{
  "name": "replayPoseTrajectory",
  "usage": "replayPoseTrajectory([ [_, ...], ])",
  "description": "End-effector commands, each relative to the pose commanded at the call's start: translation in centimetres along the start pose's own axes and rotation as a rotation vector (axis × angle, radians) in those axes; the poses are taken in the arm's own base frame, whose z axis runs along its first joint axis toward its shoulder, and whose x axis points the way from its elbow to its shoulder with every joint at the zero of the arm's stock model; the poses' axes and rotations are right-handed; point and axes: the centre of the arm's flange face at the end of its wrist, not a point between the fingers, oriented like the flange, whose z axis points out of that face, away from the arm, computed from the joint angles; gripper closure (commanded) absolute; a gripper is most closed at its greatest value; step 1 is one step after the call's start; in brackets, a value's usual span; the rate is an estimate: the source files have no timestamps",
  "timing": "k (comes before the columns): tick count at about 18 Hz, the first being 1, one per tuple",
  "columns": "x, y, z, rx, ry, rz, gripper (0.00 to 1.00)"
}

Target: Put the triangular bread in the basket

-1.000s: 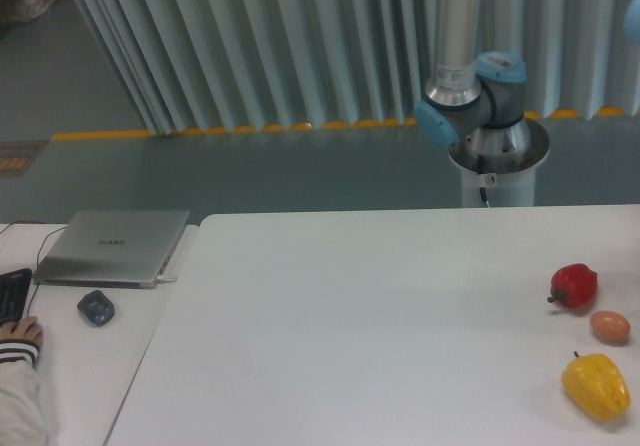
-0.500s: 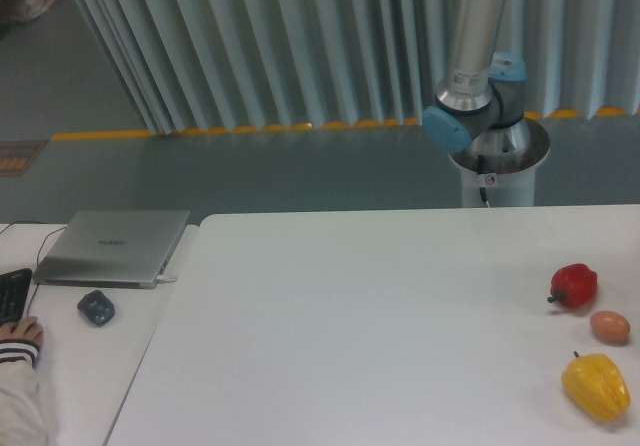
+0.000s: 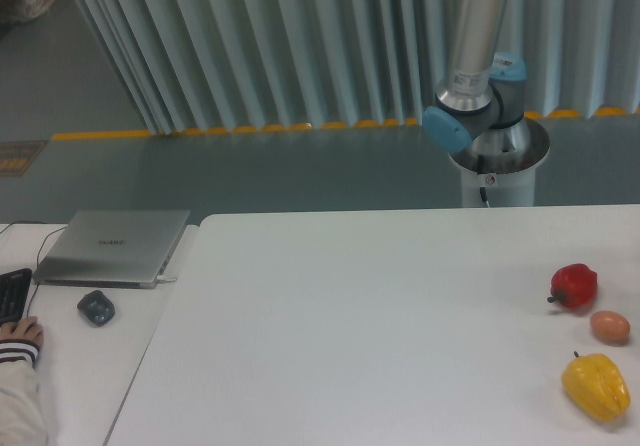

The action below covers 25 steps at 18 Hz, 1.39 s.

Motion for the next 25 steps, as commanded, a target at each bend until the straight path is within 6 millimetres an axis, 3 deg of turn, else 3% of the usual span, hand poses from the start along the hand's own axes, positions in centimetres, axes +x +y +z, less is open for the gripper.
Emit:
replayPoseTrajectory([
  [11,-2.9,-10.7,-1.6,-0.017,-0.009,0.163,0.0],
  [13,-3.8,-14.7,-1.6,-0.041,0.0,0.215,0.0],
  [19,-5.2,-23.8,-1.8,-0.054,-0.009,0.219,0.0],
  [25,-5.4,-25.7,-1.1,-0.047,-0.003,0.126,0.0],
])
